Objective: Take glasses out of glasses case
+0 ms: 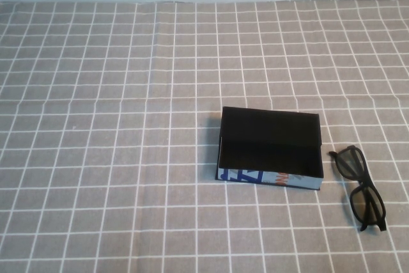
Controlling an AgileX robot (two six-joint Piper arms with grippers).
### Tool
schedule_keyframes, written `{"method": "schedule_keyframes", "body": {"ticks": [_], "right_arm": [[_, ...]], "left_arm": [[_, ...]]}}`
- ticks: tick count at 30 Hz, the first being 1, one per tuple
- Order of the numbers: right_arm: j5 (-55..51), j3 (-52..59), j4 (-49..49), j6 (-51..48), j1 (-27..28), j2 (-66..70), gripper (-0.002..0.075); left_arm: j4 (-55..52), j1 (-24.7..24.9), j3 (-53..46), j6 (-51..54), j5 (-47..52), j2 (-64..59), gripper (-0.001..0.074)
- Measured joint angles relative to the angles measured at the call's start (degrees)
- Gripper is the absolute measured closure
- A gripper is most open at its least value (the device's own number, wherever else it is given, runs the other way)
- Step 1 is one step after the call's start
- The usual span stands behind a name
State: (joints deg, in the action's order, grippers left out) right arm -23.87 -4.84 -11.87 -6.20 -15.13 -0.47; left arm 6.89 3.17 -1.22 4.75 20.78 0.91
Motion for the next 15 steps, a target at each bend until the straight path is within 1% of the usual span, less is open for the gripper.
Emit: {"method": "schedule_keyframes", "body": {"ticks": [10,15], "right_arm": [[0.8,3.4,8.2,-0.1,0.7,-0.1,0.0743],[3.7,6.0,10.3,-0.2,0.7,-0.3,0.0743]], "left_arm": [[0.0,0.0,0.0,0.0,0.0,0.0,0.0740],[0.0,0.0,0.0,0.0,0.0,0.0,0.0740]]}}
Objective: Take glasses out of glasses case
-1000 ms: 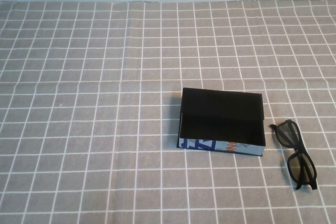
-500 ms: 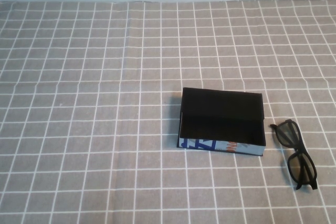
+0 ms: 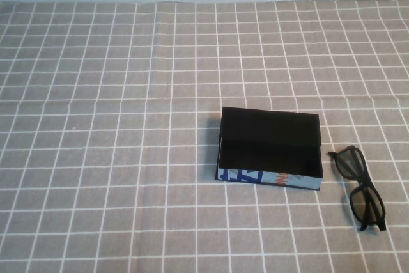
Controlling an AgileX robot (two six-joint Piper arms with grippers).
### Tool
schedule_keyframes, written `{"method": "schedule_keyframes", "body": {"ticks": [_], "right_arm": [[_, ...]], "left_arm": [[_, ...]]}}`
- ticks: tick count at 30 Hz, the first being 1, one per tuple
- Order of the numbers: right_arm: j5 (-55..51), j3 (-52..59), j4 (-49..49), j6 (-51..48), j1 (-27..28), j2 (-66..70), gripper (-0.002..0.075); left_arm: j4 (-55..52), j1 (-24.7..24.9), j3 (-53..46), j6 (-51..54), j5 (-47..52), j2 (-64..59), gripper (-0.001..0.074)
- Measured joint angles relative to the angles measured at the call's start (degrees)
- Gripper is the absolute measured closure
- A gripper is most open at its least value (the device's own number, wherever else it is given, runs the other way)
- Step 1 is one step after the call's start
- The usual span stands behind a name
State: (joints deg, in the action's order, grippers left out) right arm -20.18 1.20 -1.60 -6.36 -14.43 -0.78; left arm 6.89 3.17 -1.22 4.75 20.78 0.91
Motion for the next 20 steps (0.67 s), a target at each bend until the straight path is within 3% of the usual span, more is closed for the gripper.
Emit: {"method": "schedule_keyframes", "body": {"ticks": [20], "right_arm": [[1.9,0.4,0.0,-0.1,0.0,0.0,0.0743]], "left_arm": [[0.0,0.0,0.0,0.0,0.0,0.0,0.0740]]}}
